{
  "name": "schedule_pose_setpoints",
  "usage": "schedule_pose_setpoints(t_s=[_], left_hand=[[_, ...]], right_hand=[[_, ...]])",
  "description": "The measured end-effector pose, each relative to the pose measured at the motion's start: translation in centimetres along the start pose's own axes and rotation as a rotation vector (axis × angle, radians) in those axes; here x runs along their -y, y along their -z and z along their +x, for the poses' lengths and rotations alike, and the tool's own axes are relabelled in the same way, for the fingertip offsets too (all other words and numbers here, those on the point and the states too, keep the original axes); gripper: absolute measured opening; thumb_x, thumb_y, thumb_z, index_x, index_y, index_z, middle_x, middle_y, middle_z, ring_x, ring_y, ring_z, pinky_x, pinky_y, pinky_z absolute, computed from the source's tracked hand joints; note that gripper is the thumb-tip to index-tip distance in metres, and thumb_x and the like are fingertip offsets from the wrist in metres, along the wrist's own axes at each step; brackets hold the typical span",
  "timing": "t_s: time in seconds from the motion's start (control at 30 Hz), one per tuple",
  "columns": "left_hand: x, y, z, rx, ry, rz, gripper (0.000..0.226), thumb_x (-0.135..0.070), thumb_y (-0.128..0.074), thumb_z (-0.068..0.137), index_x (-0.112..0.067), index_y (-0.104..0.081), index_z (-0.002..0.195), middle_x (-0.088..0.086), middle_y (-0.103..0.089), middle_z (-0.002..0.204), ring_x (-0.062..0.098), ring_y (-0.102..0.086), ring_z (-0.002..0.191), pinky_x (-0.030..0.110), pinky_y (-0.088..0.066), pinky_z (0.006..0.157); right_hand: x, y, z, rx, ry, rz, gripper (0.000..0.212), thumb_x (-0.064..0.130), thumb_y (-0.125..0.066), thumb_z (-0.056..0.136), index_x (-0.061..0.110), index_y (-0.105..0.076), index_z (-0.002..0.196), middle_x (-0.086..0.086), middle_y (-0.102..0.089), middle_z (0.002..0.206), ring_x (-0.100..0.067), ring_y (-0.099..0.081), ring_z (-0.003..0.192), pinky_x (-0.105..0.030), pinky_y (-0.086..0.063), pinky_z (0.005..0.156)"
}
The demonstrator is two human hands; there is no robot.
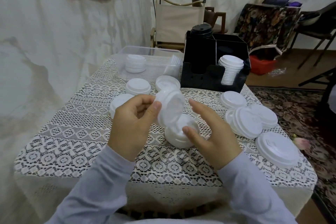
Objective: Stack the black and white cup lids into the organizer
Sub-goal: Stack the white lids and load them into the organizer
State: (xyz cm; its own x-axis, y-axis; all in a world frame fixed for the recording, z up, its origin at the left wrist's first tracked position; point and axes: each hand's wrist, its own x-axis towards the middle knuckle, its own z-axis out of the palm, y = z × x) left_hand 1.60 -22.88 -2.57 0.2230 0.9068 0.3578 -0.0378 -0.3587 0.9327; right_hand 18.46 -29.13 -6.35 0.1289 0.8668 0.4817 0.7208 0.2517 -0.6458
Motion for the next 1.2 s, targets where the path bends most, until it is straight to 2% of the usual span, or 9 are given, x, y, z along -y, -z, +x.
schedule_pose_setpoints(t_s=[0.17, 0.27, 0.37, 0.53, 0.73, 0.87, 1.0, 1.1, 1.2], left_hand=[[-0.6, -1.0, 0.4, 0.104, 0.354, -0.512, 0.021, -0.015, -0.056, 0.077, -0.003, -0.064, 0.092, 0.007, -0.071, 0.082, 0.015, -0.066, 0.072, 0.028, -0.057, 0.065], [-0.3, -1.2, 1.1, 0.086, 0.41, -0.515, 0.016, -0.01, -0.051, 0.089, -0.004, -0.065, 0.093, 0.005, -0.072, 0.083, 0.014, -0.066, 0.07, 0.025, -0.057, 0.061], [0.3, -1.2, 1.7, 0.111, 0.438, -0.444, 0.018, -0.017, -0.056, 0.082, -0.005, -0.067, 0.092, 0.008, -0.069, 0.079, 0.017, -0.061, 0.069, 0.025, -0.054, 0.058], [0.4, -2.1, 1.6, 0.089, 0.384, -0.412, 0.017, -0.018, -0.063, 0.079, -0.009, -0.068, 0.092, 0.004, -0.068, 0.073, 0.009, -0.061, 0.057, 0.02, -0.051, 0.052], [1.4, -1.5, 0.1, 0.273, 0.026, 0.099, 0.079, -0.037, -0.081, 0.055, -0.032, -0.046, 0.126, -0.019, -0.053, 0.122, -0.005, -0.054, 0.111, 0.013, -0.048, 0.086], [1.8, -1.5, 0.1, 0.286, -0.078, 0.252, 0.097, -0.043, -0.073, 0.051, -0.017, -0.039, 0.139, -0.029, -0.039, 0.122, -0.013, -0.047, 0.11, 0.006, -0.041, 0.092], [2.2, -1.1, 0.4, 0.278, -0.057, 0.235, 0.092, -0.043, -0.074, 0.054, -0.02, -0.04, 0.137, -0.019, -0.05, 0.125, -0.006, -0.052, 0.111, 0.014, -0.044, 0.095], [2.3, -0.9, 0.5, 0.297, -0.079, 0.384, 0.092, -0.05, -0.069, 0.056, -0.02, -0.042, 0.138, -0.004, -0.053, 0.132, 0.004, -0.05, 0.116, 0.025, -0.041, 0.102], [2.5, -0.9, 0.5, 0.328, -0.091, 0.559, 0.09, -0.052, -0.066, 0.06, -0.017, -0.042, 0.14, 0.0, -0.051, 0.137, 0.005, -0.046, 0.12, 0.024, -0.034, 0.105]], right_hand=[[1.1, 0.5, 1.3, -0.018, -0.051, 0.426, 0.049, 0.038, -0.062, 0.081, 0.048, -0.044, 0.126, 0.017, -0.055, 0.13, -0.003, -0.055, 0.116, -0.025, -0.046, 0.095], [1.4, 1.1, 1.6, -0.08, -0.162, 0.675, 0.036, 0.021, -0.06, 0.079, 0.026, -0.062, 0.114, 0.005, -0.068, 0.1, -0.007, -0.065, 0.086, -0.023, -0.053, 0.074], [1.4, 1.5, 1.8, -0.059, -0.292, 0.779, 0.033, 0.021, -0.064, 0.073, 0.026, -0.066, 0.106, 0.002, -0.065, 0.075, -0.013, -0.062, 0.071, -0.034, -0.054, 0.064], [1.8, 1.3, 2.0, -0.041, -0.364, 0.775, 0.028, 0.006, -0.074, 0.076, 0.025, -0.071, 0.097, -0.004, -0.065, 0.08, -0.017, -0.065, 0.069, -0.035, -0.054, 0.062], [1.5, 0.9, 2.1, -0.25, -0.519, 1.087, 0.028, 0.015, -0.065, 0.072, 0.009, -0.066, 0.1, -0.007, -0.071, 0.086, -0.018, -0.069, 0.075, -0.025, -0.056, 0.056], [1.0, 0.8, 1.7, -0.202, -0.405, 0.961, 0.043, 0.025, -0.068, 0.067, 0.013, -0.065, 0.108, 0.004, -0.073, 0.095, -0.012, -0.069, 0.089, -0.023, -0.055, 0.065], [-0.4, 1.7, 1.2, -0.015, -0.223, 0.616, 0.078, 0.042, -0.085, 0.058, 0.028, -0.05, 0.126, 0.014, -0.059, 0.125, -0.002, -0.055, 0.118, -0.022, -0.048, 0.095], [-1.1, 1.9, 1.0, 0.052, -0.183, 0.367, 0.067, 0.043, -0.073, 0.066, 0.044, -0.041, 0.124, 0.015, -0.046, 0.137, -0.003, -0.039, 0.133, -0.032, -0.032, 0.113], [-1.3, 1.8, 0.9, 0.136, -0.17, 0.124, 0.071, 0.045, -0.066, 0.071, 0.039, -0.034, 0.134, 0.019, -0.037, 0.137, 0.0, -0.031, 0.134, -0.022, -0.023, 0.113]])
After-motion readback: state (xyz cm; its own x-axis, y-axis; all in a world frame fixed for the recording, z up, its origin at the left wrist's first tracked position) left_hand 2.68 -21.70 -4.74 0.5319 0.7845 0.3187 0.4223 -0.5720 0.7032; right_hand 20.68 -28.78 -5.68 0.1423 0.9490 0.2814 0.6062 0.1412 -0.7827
